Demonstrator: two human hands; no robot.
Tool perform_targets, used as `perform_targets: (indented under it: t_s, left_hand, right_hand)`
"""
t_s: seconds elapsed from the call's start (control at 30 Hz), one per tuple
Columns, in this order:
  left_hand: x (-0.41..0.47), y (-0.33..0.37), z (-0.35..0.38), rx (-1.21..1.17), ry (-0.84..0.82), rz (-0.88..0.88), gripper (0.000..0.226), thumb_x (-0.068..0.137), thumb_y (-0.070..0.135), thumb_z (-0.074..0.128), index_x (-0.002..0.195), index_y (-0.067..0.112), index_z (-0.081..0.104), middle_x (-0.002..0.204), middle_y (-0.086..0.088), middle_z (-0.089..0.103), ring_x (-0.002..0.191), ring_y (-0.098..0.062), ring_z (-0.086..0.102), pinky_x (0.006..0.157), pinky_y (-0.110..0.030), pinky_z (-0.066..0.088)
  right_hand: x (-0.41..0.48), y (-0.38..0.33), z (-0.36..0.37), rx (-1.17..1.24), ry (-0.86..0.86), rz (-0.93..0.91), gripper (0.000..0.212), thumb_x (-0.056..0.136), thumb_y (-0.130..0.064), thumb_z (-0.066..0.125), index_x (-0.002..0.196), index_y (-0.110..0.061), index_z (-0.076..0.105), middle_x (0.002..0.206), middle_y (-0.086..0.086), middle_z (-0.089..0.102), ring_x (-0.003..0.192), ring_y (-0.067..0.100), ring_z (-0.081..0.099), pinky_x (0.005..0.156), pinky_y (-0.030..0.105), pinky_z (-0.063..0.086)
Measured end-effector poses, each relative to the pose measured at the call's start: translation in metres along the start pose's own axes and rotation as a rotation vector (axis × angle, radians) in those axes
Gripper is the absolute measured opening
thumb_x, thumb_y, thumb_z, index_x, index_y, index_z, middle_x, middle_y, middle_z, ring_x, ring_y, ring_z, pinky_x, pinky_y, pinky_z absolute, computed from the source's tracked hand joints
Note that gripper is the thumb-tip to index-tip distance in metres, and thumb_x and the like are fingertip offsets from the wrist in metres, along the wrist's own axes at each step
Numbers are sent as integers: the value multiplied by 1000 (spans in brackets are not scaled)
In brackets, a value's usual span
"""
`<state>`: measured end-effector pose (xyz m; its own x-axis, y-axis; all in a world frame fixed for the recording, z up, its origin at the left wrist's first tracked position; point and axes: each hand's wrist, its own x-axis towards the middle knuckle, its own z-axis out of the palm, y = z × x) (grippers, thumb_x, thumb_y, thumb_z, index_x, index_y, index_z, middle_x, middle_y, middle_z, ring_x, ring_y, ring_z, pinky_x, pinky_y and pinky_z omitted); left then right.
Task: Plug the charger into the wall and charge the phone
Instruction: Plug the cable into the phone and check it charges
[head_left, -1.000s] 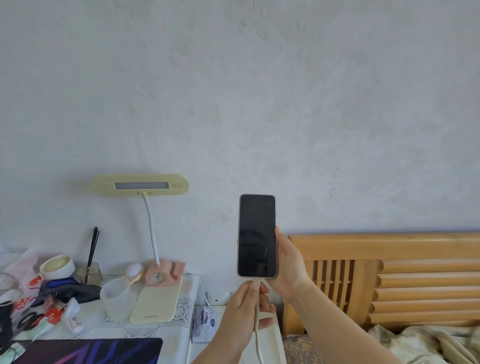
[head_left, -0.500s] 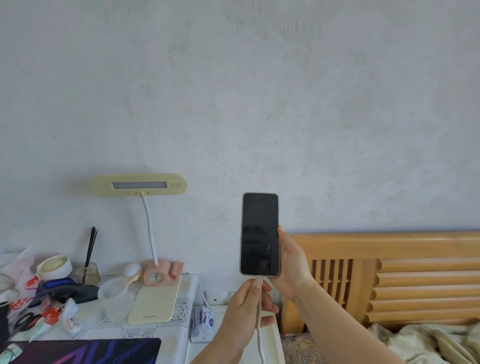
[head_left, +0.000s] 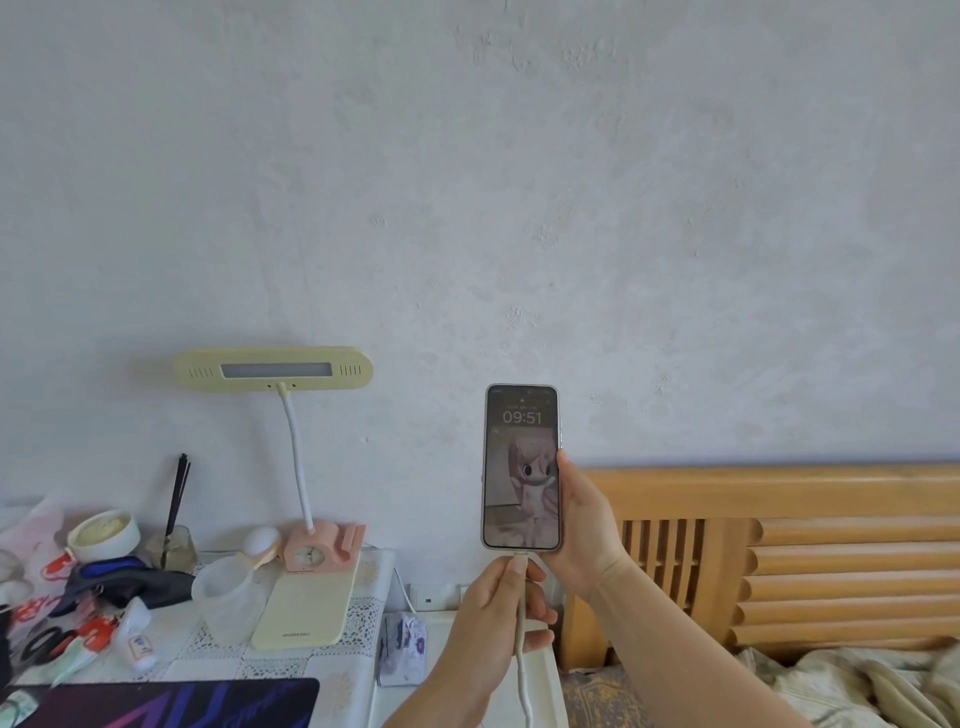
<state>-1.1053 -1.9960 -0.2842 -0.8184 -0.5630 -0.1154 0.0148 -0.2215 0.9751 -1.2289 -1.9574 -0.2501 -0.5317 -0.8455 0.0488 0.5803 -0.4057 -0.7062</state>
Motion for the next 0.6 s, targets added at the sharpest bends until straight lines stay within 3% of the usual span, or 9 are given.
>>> perform_targets:
  t_s: [0.6]
  left_hand:
    - [-2, 0, -2, -8, -6, -2, 32, 100, 28, 39, 83, 13, 62, 53, 6, 57, 63, -9, 65, 59, -25, 57]
  right_hand:
    - [-2, 0, 4, -59, -22, -12, 46, 85, -43, 50, 112, -14, 72, 117, 15, 71, 104, 30, 68, 83, 45, 57]
